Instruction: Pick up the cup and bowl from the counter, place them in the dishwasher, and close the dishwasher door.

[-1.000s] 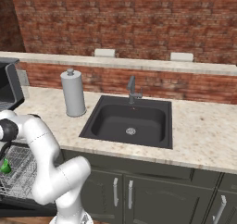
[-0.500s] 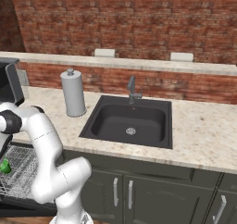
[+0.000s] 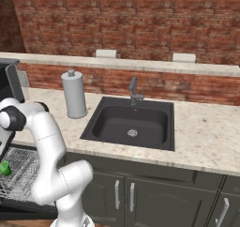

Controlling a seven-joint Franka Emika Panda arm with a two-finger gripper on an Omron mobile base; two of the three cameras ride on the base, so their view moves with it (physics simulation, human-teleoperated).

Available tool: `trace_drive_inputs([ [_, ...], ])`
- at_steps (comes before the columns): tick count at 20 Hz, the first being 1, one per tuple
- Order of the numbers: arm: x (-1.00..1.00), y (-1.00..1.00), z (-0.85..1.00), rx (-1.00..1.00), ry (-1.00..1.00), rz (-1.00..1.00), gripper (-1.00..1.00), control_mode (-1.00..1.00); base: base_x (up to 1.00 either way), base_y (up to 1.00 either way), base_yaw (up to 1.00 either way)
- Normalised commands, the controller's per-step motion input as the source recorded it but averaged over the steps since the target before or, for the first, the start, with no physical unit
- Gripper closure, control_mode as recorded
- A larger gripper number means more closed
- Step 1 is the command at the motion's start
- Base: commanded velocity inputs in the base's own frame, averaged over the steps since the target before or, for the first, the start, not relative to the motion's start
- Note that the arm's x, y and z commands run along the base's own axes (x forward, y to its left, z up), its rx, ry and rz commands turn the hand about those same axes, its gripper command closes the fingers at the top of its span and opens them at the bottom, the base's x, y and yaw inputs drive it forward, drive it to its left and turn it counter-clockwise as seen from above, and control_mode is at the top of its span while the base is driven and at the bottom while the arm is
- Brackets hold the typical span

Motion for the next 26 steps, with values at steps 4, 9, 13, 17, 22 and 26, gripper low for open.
trace_drive_inputs([
  [4, 0.00, 0.00, 0.44, 0.00, 0.02, 0.00, -1.00, -1.00, 0.00, 0.00, 0.00],
  [9, 0.00, 0.00, 0.33, 0.00, 0.03, 0.00, -1.00, -1.00, 0.00, 0.00, 0.00],
  [13, 0.00, 0.00, 0.08, -0.03, 0.10, 0.00, -1.00, -1.00, 0.00, 0.00, 0.00],
  [17, 0.00, 0.00, 0.00, -0.13, 0.16, 0.00, -1.00, -1.00, 0.00, 0.00, 0.00],
  [22, 0.00, 0.00, 0.03, -0.25, 0.18, 0.00, -1.00, -1.00, 0.00, 0.00, 0.00],
  [26, 0.00, 0.00, 0.40, -0.23, 0.11, 0.00, -1.00, -1.00, 0.00, 0.00, 0.00],
])
